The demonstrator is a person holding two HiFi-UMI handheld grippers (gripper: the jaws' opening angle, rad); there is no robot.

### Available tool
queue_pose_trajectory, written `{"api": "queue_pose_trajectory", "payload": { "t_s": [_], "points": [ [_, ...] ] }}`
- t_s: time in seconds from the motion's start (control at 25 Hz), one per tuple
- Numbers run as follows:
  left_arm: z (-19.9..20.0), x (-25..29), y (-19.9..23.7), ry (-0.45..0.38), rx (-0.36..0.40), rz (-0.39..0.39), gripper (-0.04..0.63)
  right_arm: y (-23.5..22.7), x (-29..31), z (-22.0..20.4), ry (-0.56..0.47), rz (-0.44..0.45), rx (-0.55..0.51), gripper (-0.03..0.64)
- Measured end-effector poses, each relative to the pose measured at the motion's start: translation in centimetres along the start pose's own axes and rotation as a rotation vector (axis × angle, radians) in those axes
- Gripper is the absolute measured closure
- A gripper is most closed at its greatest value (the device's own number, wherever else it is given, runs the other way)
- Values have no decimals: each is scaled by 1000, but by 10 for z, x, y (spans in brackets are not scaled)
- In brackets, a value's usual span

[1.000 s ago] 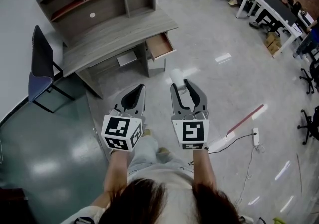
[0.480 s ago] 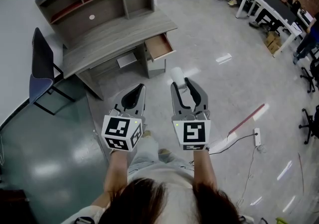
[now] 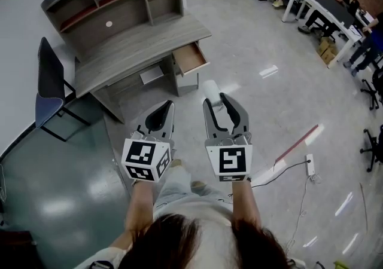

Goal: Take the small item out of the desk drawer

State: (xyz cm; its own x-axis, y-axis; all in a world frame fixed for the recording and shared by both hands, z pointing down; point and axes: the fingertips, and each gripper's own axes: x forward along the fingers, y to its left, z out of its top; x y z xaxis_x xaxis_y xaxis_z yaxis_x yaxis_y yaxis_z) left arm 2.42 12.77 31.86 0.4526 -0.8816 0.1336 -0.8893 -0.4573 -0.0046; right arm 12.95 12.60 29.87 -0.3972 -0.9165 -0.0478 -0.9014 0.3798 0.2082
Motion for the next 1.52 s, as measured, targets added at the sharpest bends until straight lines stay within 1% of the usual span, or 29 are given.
{"api": "queue_pose_trajectory", "payload": {
  "t_s": [0.56, 0.88, 1.12, 1.32, 1.52],
  "points": [
    [-4, 1, -8, 9, 7, -12, 578, -3, -5, -4, 4, -8, 6, 454],
    [-9, 15, 9, 24, 0, -22, 578, 0, 17, -11, 23, -11, 4, 454],
    [-10, 40, 44, 36, -10, -36, 578, 1, 59, -14, 47, -28, 6, 454],
    [-4, 71, 88, 37, -17, -59, 578, 4, 110, -16, 66, -49, -7, 454],
    [9, 97, 133, 24, -31, -83, 578, 10, 159, -9, 81, -70, -23, 454]
  ]
}}
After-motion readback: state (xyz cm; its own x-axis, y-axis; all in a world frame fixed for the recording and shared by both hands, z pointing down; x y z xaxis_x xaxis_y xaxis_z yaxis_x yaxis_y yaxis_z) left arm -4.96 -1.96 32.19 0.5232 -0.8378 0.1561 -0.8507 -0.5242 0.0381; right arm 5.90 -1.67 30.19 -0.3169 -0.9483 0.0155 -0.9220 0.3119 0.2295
